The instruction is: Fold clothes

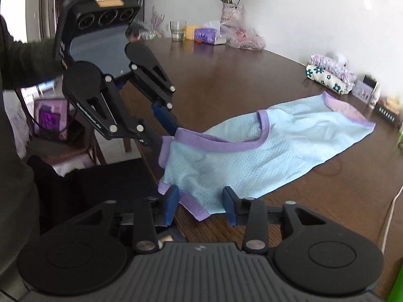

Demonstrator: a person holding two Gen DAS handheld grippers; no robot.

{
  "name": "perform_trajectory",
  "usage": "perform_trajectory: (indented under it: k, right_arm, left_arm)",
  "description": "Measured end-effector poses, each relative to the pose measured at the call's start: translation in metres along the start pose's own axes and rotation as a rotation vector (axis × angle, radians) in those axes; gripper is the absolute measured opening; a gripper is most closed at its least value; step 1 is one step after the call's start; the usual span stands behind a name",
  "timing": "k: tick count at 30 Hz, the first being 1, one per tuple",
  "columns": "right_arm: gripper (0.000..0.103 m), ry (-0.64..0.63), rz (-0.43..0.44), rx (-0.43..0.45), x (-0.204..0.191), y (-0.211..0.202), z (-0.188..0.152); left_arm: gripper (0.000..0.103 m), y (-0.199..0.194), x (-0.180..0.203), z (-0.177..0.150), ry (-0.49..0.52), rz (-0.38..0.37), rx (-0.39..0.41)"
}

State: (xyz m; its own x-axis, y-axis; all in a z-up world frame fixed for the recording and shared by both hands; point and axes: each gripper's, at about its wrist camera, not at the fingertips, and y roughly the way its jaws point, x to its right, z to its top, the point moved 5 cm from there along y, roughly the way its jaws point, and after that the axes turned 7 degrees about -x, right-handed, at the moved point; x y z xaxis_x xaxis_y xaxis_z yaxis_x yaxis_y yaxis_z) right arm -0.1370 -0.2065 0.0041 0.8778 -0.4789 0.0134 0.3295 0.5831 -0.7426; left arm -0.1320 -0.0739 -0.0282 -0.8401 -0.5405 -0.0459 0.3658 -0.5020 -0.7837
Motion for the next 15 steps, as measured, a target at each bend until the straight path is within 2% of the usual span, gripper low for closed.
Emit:
perform_trajectory:
  k: [2, 9, 12, 15]
  right_arm:
    - [0.011, 0.018, -0.004, 0.0, 0.002, -0.001, 0.0]
    - [0.007, 0.027, 0.091, -0.012, -0.019, -0.02, -0.002]
    - [0.007, 0.066, 0.089, 0.038, -0.01, -0.03, 0.007]
    - [0.007, 0.136, 0.012, 0.106, 0.024, -0.031, 0.029]
  left_arm:
    - [0.01, -0.003, 0.002, -0.001, -0.005, 0.015, -0.001]
    - [0.009, -0.024, 0.025, -0.012, -0.007, -0.061, -0.014]
    - [0.009, -0.032, 0.008, -0.004, -0.054, -0.08, 0.022]
    - [0.009, -0.034, -0.029, 0.026, -0.076, -0.05, 0.091]
